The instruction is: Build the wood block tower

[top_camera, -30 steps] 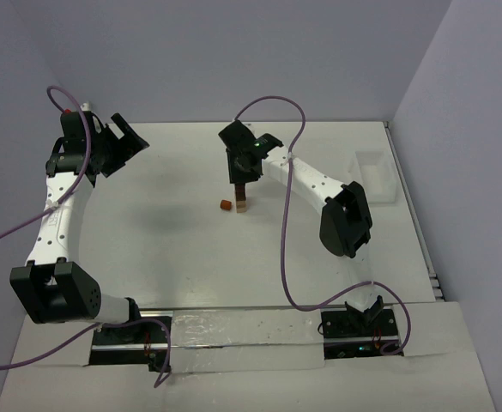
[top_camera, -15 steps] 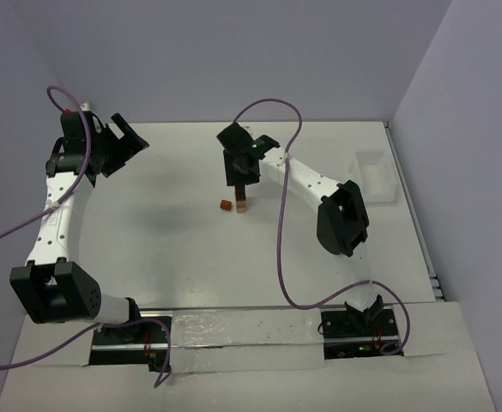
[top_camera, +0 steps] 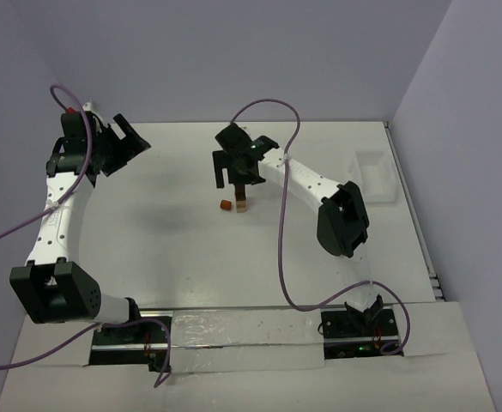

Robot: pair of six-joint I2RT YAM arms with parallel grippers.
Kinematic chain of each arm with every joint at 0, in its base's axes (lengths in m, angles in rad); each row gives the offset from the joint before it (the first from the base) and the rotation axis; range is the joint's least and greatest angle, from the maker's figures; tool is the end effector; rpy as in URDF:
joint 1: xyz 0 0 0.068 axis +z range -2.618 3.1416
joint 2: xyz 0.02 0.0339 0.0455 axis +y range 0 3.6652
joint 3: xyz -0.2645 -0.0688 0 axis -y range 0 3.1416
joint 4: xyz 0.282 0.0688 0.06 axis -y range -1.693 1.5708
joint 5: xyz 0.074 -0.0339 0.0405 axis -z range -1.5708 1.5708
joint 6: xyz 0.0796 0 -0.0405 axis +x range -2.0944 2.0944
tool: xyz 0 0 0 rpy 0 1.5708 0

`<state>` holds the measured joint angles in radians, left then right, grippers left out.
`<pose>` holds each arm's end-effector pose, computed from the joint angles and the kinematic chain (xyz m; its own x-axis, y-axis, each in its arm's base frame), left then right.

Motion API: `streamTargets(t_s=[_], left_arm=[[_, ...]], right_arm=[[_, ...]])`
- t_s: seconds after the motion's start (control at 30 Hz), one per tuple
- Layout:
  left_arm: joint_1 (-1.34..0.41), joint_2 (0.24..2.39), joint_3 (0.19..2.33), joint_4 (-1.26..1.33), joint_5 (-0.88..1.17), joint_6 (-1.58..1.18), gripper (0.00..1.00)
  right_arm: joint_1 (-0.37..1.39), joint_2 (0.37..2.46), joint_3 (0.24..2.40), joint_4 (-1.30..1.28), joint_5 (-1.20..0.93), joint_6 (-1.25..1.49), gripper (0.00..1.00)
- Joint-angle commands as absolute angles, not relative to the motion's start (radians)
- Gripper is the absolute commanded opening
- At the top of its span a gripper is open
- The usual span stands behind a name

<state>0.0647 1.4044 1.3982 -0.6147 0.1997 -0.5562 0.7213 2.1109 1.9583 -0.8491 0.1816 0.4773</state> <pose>0.3824 0.0090 0.3442 -0.5446 -0.5538 -0.6298 -0.2236 0.8196 -0.5274 0.4044 0.3365 0.2285 -0.8267 -0.1253 -0.5485 -0.2214 0.9687 0.1124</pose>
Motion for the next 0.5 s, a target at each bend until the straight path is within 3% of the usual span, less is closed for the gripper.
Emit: streamTargets(t_s=[0.0,0.17,0.27,0.33,0.37,0.47], left_arm=[[0.026,1.362,1.342,-0.510,0.303,-0.412,0.92],[-0.126,1.288,1.165,-0.362,0.403,-0.118,0.82],[-0.146,1.289,1.051,-0.342,0.709,0.202,0.75],[-0.146,1.314,1.026,-0.386,0.879,0.380,0.76],[-0.147,1.333,1.024,-0.416,0.944,0.490,0.82],[-0.152,1.428,1.073,-0.522,1.027,0.707,0.90]], right_arm=[[0.739,1.960,1.995,-0.825,0.167,0.409,1.00],[0.718,1.809,1.948,-0.793,0.116,0.299,1.00],[0.651,1.687,1.886,-0.765,-0.062,0.197,1.00],[0.600,1.617,1.860,-0.755,-0.182,0.158,1.00],[0.565,1.590,1.851,-0.754,-0.237,0.143,1.00],[0.465,1.548,1.848,-0.770,-0.353,0.113,1.00]])
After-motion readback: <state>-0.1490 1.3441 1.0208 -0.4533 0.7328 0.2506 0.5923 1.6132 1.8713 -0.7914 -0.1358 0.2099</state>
